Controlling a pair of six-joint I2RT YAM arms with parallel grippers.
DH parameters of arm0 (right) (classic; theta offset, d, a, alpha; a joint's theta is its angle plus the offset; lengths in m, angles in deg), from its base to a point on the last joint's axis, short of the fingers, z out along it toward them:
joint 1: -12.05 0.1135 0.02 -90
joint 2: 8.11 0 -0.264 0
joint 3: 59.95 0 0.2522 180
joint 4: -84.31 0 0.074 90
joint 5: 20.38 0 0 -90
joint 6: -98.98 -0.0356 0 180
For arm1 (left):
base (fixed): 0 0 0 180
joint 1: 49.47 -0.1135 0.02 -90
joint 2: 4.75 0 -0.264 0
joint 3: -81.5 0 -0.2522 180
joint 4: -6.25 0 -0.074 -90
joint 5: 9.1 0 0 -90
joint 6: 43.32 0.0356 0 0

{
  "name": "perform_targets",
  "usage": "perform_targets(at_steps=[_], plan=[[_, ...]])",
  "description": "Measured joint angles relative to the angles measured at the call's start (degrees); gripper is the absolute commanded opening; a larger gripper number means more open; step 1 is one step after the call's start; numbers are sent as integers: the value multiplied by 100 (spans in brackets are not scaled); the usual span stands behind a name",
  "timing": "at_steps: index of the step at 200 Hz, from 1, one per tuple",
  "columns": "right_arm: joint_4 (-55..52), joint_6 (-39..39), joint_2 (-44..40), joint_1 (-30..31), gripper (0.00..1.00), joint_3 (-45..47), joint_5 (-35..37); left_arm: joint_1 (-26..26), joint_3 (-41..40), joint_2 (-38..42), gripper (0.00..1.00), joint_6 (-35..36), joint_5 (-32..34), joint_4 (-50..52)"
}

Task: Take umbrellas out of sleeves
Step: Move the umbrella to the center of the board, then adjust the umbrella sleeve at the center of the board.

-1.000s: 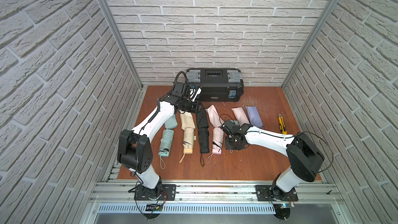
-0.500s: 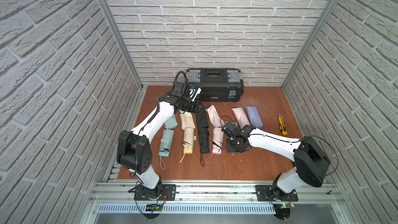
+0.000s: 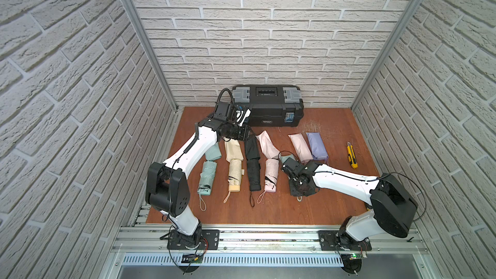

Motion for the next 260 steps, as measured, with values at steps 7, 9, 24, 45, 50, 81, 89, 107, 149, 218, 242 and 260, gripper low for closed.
perform_targets(at_steps=[7, 9, 24, 45, 50, 81, 89, 107, 149, 218, 242, 260], plan=[[-48, 57, -42, 0, 65, -162, 9, 0, 0, 0, 40, 0, 0, 0], [-57, 83, -55, 0, 65, -205, 13, 0, 0, 0, 40, 0, 0, 0], [-155, 234, -262, 0, 66, -581, 28, 0, 0, 0, 40, 2, 2, 0], [-170, 431, -518, -127, 62, -1189, -7, 0, 0, 0, 40, 0, 0, 0], [-146, 472, -531, -214, 57, -1309, -55, 0, 0, 0, 40, 2, 0, 0], [-72, 822, 199, -968, 8, -2256, -358, 0, 0, 0, 40, 2, 2, 2], [-94, 909, 577, -1115, 7, -2603, -404, 0, 0, 0, 40, 2, 9, 4], [-63, 1093, 1539, -1325, 8, -3423, -431, 0, 0, 0, 40, 2, 20, 4], [-192, 1379, 2924, -1495, 3, -4343, -365, 0, 0, 0, 40, 4, 39, 11], [-476, 1718, 3718, -1587, 4, -4723, -85, 0, 0, 0, 40, 4, 39, 20], [-498, 1799, 3792, -1587, 5, -4750, -92, 0, 0, 0, 41, 4, 37, 20], [-472, 1847, 3919, -1587, 6, -4828, -190, 0, 0, 0, 41, 4, 37, 20]])
